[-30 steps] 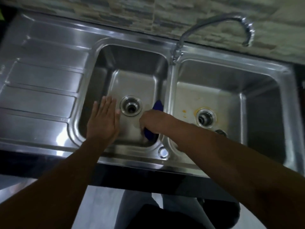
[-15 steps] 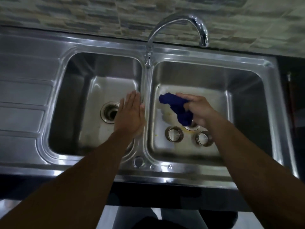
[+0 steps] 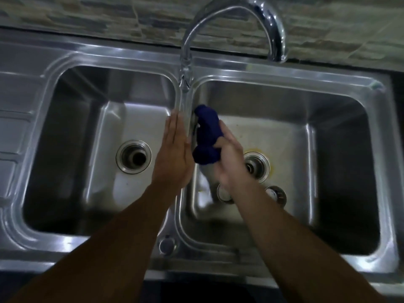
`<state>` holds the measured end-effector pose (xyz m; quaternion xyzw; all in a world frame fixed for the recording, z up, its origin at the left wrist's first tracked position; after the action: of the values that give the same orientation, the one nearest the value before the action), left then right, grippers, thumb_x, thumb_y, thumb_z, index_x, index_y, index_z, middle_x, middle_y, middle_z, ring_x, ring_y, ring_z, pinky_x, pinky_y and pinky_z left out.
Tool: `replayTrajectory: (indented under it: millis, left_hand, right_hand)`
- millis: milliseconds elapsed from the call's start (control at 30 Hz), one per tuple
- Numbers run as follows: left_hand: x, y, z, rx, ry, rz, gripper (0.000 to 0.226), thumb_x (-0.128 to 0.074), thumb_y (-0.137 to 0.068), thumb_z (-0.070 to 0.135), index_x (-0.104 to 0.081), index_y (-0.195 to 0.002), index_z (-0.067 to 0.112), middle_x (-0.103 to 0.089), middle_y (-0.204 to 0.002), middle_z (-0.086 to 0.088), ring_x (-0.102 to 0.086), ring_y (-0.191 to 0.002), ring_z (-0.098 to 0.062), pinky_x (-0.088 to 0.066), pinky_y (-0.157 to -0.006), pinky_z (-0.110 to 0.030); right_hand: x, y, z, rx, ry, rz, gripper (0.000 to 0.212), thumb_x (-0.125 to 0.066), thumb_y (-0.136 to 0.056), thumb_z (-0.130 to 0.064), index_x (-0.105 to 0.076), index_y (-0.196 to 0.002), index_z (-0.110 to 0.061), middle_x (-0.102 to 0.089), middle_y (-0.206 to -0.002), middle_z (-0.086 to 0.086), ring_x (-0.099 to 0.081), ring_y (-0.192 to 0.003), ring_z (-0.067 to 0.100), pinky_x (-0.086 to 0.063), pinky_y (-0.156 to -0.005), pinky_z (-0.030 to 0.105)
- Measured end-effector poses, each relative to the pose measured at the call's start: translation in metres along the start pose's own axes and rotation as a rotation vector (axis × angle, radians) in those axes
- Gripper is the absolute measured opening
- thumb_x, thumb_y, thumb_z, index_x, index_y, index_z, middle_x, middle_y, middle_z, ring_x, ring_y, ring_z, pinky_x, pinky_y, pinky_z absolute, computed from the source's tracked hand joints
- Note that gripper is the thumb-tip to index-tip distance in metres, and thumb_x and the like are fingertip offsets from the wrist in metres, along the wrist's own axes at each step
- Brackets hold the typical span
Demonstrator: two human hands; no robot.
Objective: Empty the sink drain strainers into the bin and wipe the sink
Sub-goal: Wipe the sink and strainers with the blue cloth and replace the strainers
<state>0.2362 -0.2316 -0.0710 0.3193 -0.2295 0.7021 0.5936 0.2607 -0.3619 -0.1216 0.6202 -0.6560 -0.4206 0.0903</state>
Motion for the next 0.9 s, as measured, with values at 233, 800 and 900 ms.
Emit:
replayTrajectory:
  millis: [233, 800, 900]
  left_hand:
    - [0.005, 0.009, -0.010, 0.079, 0.100, 0.038, 0.059, -0.021, -0.105, 0.034, -0.011, -0.161, 0.017, -0.006, -0.169, 0.002, -0.007, -0.156, -0.009, -0.018, -0.127, -0.032]
    - [0.012, 0.008, 0.002, 0.043, -0.043, 0.050, 0.058, -0.022, -0.104, 0.018, -0.013, -0.160, 0.008, -0.005, -0.169, -0.006, -0.007, -0.156, -0.017, -0.004, -0.100, 0.011]
    - [0.011, 0.009, 0.002, 0.031, -0.081, 0.029, 0.060, -0.031, -0.105, 0.008, -0.010, -0.160, 0.008, -0.001, -0.170, -0.004, -0.004, -0.157, -0.017, -0.012, -0.110, 0.003]
  right_hand:
    - [-0.078, -0.015, -0.022, 0.432, 0.607, -0.161, 0.058, -0.047, -0.106, -0.032, -0.020, -0.157, -0.043, -0.018, -0.168, -0.011, -0.029, -0.149, 0.007, -0.028, -0.123, 0.035]
    - [-0.093, 0.000, -0.045, 0.897, 1.363, -0.196, 0.064, -0.046, -0.099, 0.010, -0.028, -0.157, -0.007, -0.009, -0.168, 0.015, -0.039, -0.145, 0.029, -0.044, -0.108, 0.018]
    - [-0.091, -0.008, -0.058, 0.926, 1.672, -0.103, 0.082, -0.049, -0.089, 0.018, -0.017, -0.160, -0.010, -0.001, -0.169, 0.011, -0.007, -0.157, 0.030, -0.044, -0.113, 0.038]
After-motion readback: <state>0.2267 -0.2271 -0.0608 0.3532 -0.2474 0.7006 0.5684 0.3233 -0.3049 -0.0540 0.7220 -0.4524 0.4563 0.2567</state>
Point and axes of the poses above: each hand's wrist, its own y-axis away from the middle knuckle, its own x-axis out of the back of the hand, z = x × y, the point moved 10 cm from there along -y, towards the middle knuckle
